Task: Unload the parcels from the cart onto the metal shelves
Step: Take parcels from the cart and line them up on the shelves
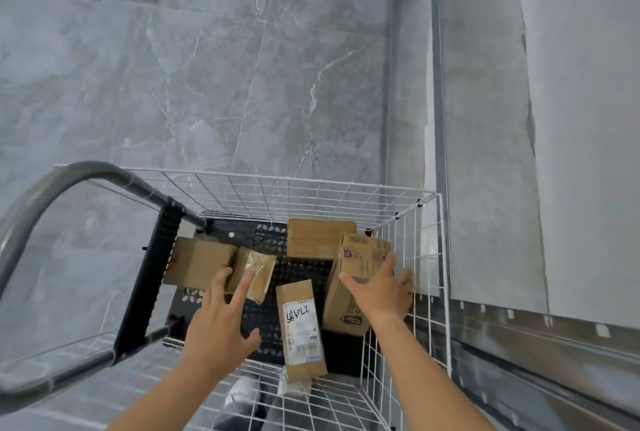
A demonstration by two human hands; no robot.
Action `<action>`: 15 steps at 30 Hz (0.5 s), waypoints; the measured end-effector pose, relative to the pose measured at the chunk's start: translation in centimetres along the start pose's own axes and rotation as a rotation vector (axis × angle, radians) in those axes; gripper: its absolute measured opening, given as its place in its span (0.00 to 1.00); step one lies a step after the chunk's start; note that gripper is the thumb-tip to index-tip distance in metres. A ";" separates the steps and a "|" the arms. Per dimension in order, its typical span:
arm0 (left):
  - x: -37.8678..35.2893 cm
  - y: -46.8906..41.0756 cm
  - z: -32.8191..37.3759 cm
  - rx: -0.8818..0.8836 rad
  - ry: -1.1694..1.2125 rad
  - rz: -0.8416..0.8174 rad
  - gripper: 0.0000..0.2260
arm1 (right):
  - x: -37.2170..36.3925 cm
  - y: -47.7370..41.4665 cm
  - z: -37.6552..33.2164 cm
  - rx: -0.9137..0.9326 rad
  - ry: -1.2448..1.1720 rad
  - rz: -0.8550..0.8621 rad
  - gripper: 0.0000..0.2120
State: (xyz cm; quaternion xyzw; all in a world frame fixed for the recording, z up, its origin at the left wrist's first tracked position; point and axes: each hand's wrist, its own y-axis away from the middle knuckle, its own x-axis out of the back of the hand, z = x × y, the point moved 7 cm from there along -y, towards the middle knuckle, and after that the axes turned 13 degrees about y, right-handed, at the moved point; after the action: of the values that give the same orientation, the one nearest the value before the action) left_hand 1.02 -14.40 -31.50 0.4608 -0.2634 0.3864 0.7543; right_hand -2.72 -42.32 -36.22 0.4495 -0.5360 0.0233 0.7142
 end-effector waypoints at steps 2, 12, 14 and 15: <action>-0.6 0.0 0.0 0.015 0.016 -0.007 0.43 | -0.2 -1.1 -0.5 -0.010 -0.007 -0.016 0.56; -2.7 -1.8 2.9 -0.036 0.141 -0.096 0.43 | -2.4 -2.9 -3.2 -0.151 0.197 0.060 0.56; -2.7 -2.3 3.3 -0.028 0.148 -0.102 0.43 | -2.8 -3.4 -3.1 -0.206 0.161 0.021 0.58; -2.5 -2.5 3.4 -0.012 0.153 -0.105 0.43 | -2.9 -3.5 -2.9 -0.223 0.143 -0.009 0.59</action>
State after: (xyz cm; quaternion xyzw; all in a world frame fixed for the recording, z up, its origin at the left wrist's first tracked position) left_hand 1.51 -19.01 -33.15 0.4385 -0.1826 0.3788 0.7943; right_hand -0.01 -41.14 -40.75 0.3671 -0.4808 -0.0073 0.7963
